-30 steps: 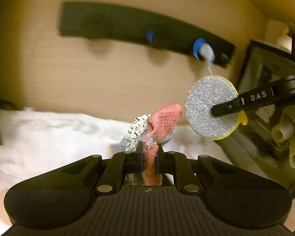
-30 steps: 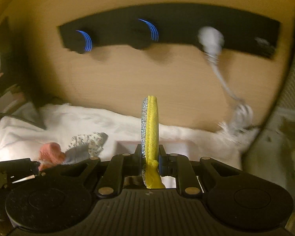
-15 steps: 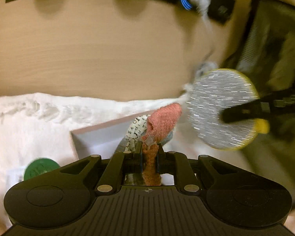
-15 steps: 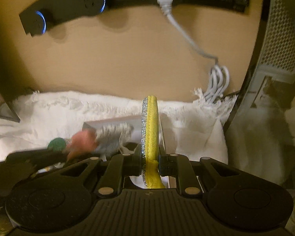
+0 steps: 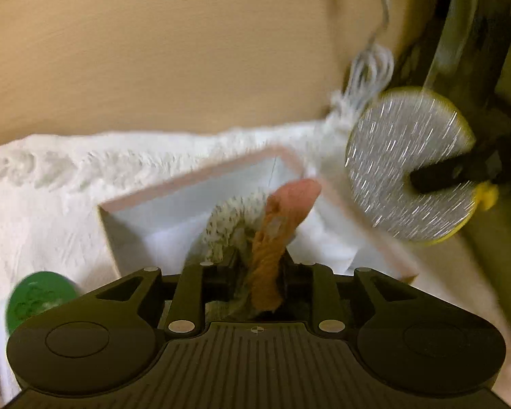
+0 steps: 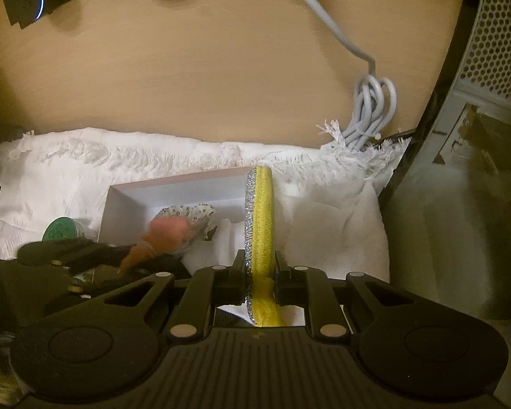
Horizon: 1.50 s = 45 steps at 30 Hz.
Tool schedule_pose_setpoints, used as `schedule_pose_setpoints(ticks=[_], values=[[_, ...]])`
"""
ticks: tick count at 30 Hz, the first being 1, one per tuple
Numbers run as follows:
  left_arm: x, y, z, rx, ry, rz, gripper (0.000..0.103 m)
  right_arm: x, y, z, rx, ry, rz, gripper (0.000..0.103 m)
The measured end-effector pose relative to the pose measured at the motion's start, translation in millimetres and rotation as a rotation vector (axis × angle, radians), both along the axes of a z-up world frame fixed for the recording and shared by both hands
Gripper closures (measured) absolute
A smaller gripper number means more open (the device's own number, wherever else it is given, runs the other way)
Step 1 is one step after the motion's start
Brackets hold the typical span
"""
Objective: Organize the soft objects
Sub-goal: 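Lower the sock and glitter pad into the pink box and open both grippers, then move both grippers back over the blanket toward the remaining items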
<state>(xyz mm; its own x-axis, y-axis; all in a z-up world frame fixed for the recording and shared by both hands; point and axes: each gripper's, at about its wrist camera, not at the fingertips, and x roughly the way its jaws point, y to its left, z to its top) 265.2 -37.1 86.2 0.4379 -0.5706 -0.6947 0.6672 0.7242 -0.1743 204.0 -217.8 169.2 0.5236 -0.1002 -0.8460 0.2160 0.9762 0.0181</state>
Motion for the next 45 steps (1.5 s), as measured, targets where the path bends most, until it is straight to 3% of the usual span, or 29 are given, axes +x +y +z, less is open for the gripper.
schedule_pose_setpoints(ticks=[8,10,12,13,17,19,22,26,28,33,38,41,45], values=[[-10,44,51,-0.195,-0.029,0.064,0.077,21,17,-17,-0.013,0.021,0.022,0.088],[-14,54,52,-0.201,-0.024,0.085,0.077,27,26,-23,0.009,0.032,0.043,0.08],[-23,67,50,-0.202,-0.009,0.094,0.077,33,33,-27,0.092,0.03,0.071,0.059],[-29,73,48,-0.203,-0.001,0.098,0.077,34,34,-27,0.146,0.022,0.085,0.056],[-60,103,37,-0.205,0.02,0.127,0.077,22,35,-21,0.347,-0.068,0.134,0.053],[-75,119,27,-0.199,0.03,0.158,0.077,13,32,-22,0.372,-0.115,0.111,0.053],[-96,145,8,-0.184,0.066,0.225,0.077,9,35,-39,0.301,-0.089,0.07,0.056],[-110,174,-14,-0.142,0.124,0.331,0.077,20,36,-87,0.248,-0.009,0.008,0.06],[-113,185,-21,-0.096,0.129,0.383,0.077,25,34,-96,0.246,-0.059,0.015,0.06],[-120,211,-26,-0.033,0.097,0.488,0.077,36,40,-99,0.213,-0.082,0.014,0.059],[-120,228,-22,-0.038,0.046,0.584,0.077,17,44,-90,0.151,-0.112,0.039,0.043],[-113,231,-22,-0.076,0.037,0.632,0.077,-9,55,-72,0.072,-0.192,0.083,0.027],[-96,230,-29,-0.125,0.059,0.672,0.077,-50,73,-52,0.076,-0.266,0.19,0.019]])
